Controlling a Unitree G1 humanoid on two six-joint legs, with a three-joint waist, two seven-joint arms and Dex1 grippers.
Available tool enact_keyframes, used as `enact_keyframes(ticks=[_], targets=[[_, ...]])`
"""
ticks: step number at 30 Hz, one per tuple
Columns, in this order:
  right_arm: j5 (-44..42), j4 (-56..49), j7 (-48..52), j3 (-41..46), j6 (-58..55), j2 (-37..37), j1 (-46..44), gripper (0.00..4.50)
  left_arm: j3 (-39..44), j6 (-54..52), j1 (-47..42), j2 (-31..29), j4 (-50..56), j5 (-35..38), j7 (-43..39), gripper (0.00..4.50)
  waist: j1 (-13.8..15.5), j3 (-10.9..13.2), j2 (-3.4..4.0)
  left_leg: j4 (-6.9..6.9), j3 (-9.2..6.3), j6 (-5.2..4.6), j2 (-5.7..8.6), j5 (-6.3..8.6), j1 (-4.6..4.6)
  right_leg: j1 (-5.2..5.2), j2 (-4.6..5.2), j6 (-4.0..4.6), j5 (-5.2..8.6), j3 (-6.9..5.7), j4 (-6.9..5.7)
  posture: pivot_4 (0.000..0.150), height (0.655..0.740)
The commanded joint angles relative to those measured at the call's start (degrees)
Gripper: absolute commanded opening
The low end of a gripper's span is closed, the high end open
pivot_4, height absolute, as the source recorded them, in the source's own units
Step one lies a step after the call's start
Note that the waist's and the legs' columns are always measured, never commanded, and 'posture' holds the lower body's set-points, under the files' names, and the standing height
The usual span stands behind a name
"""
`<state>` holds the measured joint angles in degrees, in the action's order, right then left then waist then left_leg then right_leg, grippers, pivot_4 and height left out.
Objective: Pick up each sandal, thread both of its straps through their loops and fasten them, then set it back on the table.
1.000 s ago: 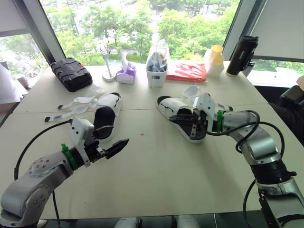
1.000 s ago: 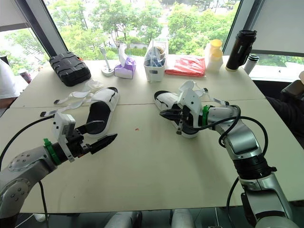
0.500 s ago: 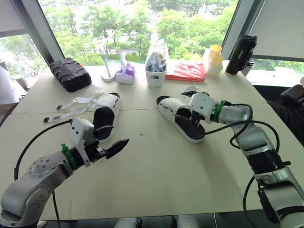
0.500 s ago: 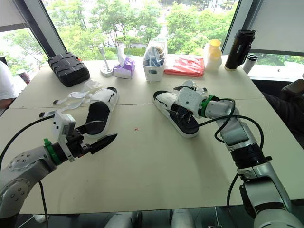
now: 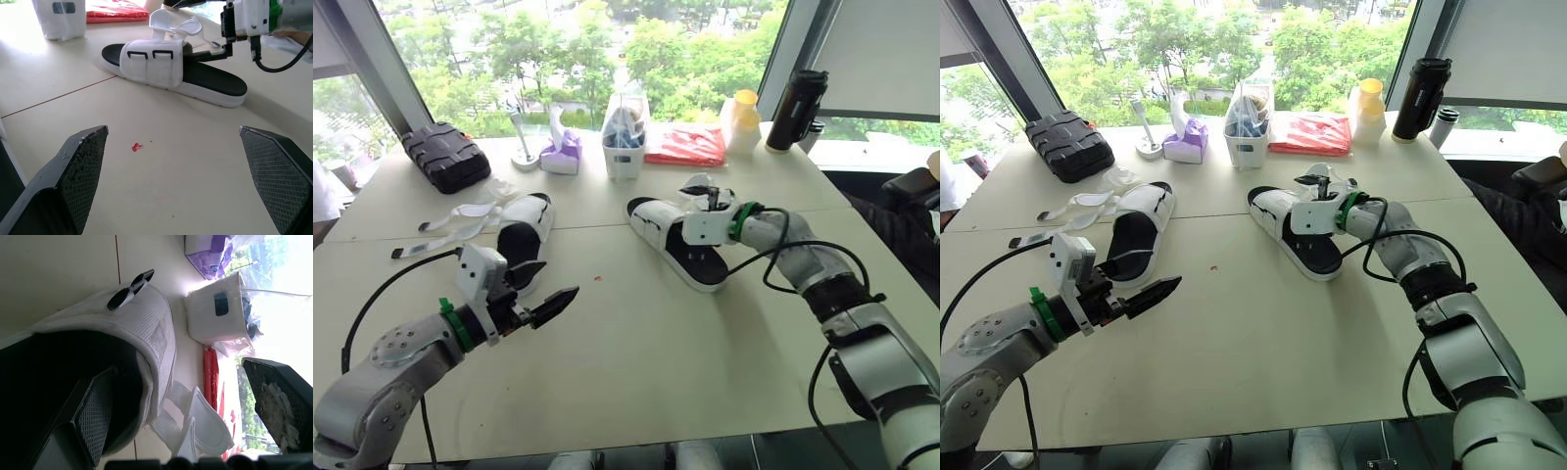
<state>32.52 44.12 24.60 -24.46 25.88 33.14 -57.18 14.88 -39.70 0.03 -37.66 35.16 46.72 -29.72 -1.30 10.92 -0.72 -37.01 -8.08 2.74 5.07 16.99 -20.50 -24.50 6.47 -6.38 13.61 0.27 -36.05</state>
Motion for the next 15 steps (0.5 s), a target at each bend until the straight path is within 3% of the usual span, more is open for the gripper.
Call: enact_keyframes(ticks=[1, 10, 13, 15], targets=[[4.29, 7.55, -6.65, -2.58, 2.7, -3.34, -5.55, 4.43, 1.41, 0.46, 0.14, -0.55, 2.08, 0.12, 0.26, 4.5, 0.09, 0.0, 0.0, 0.0, 0.0, 0.0, -0.01, 0.0, -0.01, -0.02, -0.01, 0.01, 0.0, 0.02, -0.01, 0.15, 0.74], [12.22, 23.26, -19.07, -9.24, 1.74, -10.8, -13.24, 4.43, 1.7, 0.47, 0.43, -0.42, 2.64, 0.23, 1.0, 4.5, 0.03, 0.0, 0.0, 0.01, 0.03, 0.0, 0.01, 0.0, 0.01, -0.08, -0.03, 0.03, -0.04, 0.29, -0.04, 0.15, 0.74], [12.95, 25.55, -21.19, -10.08, 1.5, -11.8, -14.08, 3.6, 1.75, 0.53, 0.49, -0.31, 2.8, 0.26, 1.31, 4.5, 0.01, 0.0, 0.0, 0.01, 0.03, 0.0, 0.02, 0.0, 0.01, -0.13, -0.06, 0.04, -0.05, 0.35, -0.07, 0.15, 0.74], [13.42, 26.47, -22.5, -10.55, 1.09, -12.11, -14.47, 2.65, 1.77, 0.58, 0.62, -0.29, 2.94, 0.29, 1.49, 4.5, -0.06, 0.0, 0.0, 0.01, 0.04, 0.0, 0.02, 0.0, 0.02, -0.13, -0.07, 0.05, -0.06, 0.38, -0.07, 0.15, 0.74]])
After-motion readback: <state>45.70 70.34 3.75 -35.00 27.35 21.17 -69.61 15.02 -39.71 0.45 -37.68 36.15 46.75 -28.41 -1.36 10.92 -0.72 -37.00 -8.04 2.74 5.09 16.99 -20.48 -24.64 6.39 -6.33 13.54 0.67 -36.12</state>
